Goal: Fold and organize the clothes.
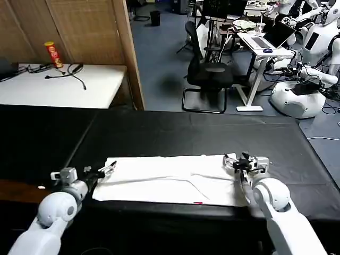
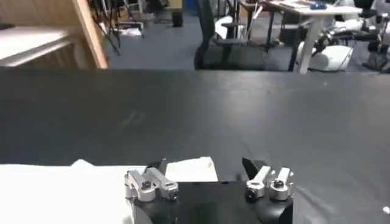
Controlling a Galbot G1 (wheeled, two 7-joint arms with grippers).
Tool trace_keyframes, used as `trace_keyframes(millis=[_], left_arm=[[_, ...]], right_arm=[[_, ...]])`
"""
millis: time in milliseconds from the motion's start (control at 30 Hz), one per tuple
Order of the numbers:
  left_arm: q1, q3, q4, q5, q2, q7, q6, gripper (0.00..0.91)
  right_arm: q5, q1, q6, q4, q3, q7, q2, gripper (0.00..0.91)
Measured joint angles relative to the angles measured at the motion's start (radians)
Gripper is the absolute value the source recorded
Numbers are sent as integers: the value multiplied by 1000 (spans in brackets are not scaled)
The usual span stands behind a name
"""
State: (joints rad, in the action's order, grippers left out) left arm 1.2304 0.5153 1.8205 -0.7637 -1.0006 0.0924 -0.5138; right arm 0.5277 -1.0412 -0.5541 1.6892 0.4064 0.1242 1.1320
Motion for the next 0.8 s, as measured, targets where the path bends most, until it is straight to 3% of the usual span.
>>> trace_keyframes(millis=[100, 133, 167, 200, 233, 267, 300, 333, 667, 700, 733, 767, 800], left_arm=[[-14, -9, -21, 9, -11, -9, 13, 497], [-20, -14, -28, 10, -16, -10, 15, 263], [-27, -19, -36, 11, -21, -12, 17, 176], [-32, -22, -42, 12, -25, -13, 19, 29], [-38, -25, -49, 12, -29, -16, 22, 0], [-44, -29, -55, 10, -32, -19, 23, 0], [-48, -31, -59, 10, -33, -21, 24, 0], [-51, -34, -63, 12, -34, -22, 26, 0], [-113, -87, -129, 209, -63, -44, 121, 0], [-124, -93, -139, 222, -68, -44, 124, 0], [-136, -100, -150, 234, -72, -44, 127, 0], [-150, -107, -162, 247, -75, -45, 132, 761], [-163, -114, -172, 259, -80, -45, 136, 878]], right_arm=[[-12, -7, 3, -3, 4, -1, 12, 653], [-16, -9, 3, -3, 5, -1, 17, 575], [-20, -11, 4, -3, 5, -1, 21, 527], [-26, -12, 5, -4, 7, -1, 25, 380], [-34, -12, 10, -6, 7, -2, 29, 283], [-38, -12, 14, -8, 6, -3, 32, 107], [-43, -11, 20, -10, 6, -3, 35, 107], [-48, -9, 29, -13, 5, -3, 39, 39], [-81, 64, 83, -99, 7, -16, 71, 0], [-81, 75, 83, -109, 8, -22, 70, 20], [-80, 84, 81, -114, 10, -28, 68, 127], [-78, 88, 78, -116, 13, -40, 63, 127], [-77, 90, 76, -117, 17, -49, 58, 878]])
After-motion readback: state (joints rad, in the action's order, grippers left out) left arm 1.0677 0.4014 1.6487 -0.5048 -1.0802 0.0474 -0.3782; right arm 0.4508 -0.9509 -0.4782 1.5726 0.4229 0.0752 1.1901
